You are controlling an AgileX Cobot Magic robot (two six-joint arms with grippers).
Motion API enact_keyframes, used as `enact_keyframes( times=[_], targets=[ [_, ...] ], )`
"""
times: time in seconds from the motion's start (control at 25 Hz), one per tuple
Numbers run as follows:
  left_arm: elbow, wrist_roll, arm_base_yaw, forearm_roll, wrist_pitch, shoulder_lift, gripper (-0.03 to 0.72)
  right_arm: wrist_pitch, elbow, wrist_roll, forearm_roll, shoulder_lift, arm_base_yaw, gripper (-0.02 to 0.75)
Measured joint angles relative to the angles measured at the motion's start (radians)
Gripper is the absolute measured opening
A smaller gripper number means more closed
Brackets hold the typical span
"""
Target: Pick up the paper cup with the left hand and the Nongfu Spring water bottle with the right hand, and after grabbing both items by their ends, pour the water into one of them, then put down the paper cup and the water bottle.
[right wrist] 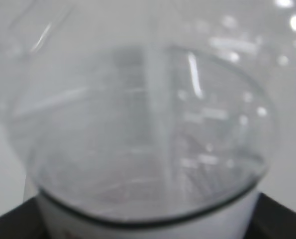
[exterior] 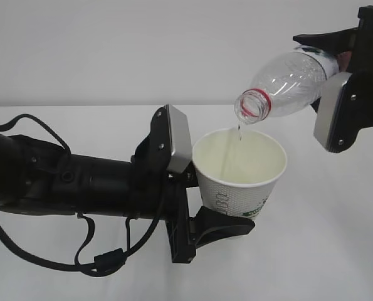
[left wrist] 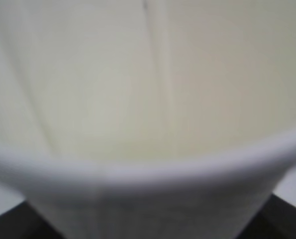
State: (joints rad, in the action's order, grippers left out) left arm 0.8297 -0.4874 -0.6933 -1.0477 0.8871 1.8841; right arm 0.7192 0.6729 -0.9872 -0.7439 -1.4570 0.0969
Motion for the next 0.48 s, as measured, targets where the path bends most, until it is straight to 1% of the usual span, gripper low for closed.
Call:
enact_keyframes(
  times=[0.48],
  targets=[
    [0.000,0.000,0.000,0.000,0.000,0.000,0.536,0.000,0.000,-0.006,0.002,0.000,0.000,0.478]
  ],
)
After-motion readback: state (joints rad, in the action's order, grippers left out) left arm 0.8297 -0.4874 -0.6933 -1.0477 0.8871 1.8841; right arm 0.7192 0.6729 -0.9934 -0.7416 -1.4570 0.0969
